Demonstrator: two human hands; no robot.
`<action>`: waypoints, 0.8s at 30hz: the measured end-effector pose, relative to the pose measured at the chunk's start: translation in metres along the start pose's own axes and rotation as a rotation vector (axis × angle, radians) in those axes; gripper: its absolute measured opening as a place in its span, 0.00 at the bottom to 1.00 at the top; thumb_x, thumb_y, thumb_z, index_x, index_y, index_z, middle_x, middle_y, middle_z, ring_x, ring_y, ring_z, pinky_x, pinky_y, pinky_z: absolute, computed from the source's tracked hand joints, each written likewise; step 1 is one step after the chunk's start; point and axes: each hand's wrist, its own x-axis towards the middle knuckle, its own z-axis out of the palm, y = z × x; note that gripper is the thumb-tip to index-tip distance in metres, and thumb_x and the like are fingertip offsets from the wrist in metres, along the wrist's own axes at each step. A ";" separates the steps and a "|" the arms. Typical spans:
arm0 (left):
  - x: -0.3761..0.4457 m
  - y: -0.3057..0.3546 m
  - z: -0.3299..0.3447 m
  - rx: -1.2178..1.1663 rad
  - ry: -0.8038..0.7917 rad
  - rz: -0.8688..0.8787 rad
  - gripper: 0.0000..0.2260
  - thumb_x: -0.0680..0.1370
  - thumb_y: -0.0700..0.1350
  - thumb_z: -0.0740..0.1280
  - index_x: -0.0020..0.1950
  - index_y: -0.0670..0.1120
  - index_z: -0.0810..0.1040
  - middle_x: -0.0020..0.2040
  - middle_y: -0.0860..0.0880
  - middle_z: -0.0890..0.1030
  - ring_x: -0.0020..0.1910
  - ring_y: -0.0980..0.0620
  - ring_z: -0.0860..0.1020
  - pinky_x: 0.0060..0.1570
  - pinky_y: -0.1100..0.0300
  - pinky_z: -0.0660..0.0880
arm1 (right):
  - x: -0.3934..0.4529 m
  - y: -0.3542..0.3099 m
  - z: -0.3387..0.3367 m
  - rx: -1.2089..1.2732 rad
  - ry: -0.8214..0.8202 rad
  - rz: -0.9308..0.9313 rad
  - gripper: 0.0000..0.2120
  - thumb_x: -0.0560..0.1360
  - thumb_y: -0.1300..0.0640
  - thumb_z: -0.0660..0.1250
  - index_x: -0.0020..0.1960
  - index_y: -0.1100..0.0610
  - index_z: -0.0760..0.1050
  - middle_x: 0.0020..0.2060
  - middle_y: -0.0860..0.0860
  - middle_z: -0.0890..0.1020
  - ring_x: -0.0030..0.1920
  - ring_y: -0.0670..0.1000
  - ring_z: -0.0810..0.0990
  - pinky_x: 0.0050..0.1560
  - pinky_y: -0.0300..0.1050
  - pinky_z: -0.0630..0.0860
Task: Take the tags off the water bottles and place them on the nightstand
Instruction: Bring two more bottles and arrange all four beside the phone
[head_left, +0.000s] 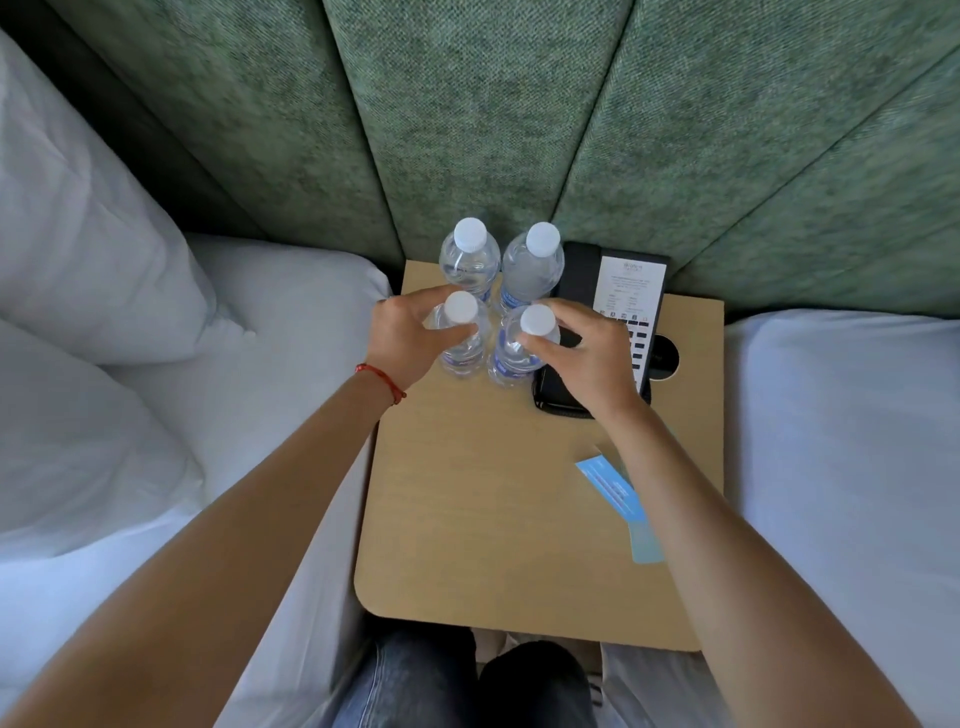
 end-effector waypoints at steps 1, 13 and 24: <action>0.001 0.000 -0.001 -0.014 -0.016 -0.006 0.18 0.67 0.37 0.75 0.56 0.41 0.80 0.53 0.48 0.81 0.52 0.54 0.78 0.57 0.65 0.72 | -0.001 0.000 0.001 -0.007 -0.022 -0.003 0.16 0.67 0.60 0.75 0.53 0.63 0.80 0.49 0.52 0.83 0.49 0.46 0.79 0.51 0.25 0.70; -0.008 0.007 0.010 0.121 0.094 0.021 0.21 0.62 0.39 0.78 0.53 0.38 0.79 0.52 0.39 0.81 0.51 0.45 0.78 0.50 0.70 0.67 | -0.016 0.004 0.012 -0.064 -0.021 0.055 0.24 0.65 0.58 0.77 0.59 0.62 0.76 0.56 0.57 0.79 0.54 0.49 0.77 0.58 0.43 0.75; 0.002 0.003 -0.013 0.190 -0.170 0.006 0.21 0.65 0.40 0.77 0.56 0.42 0.79 0.54 0.43 0.81 0.53 0.47 0.77 0.51 0.66 0.69 | -0.013 0.001 0.025 -0.239 0.086 0.109 0.24 0.65 0.51 0.76 0.52 0.65 0.74 0.49 0.59 0.80 0.49 0.58 0.79 0.43 0.47 0.73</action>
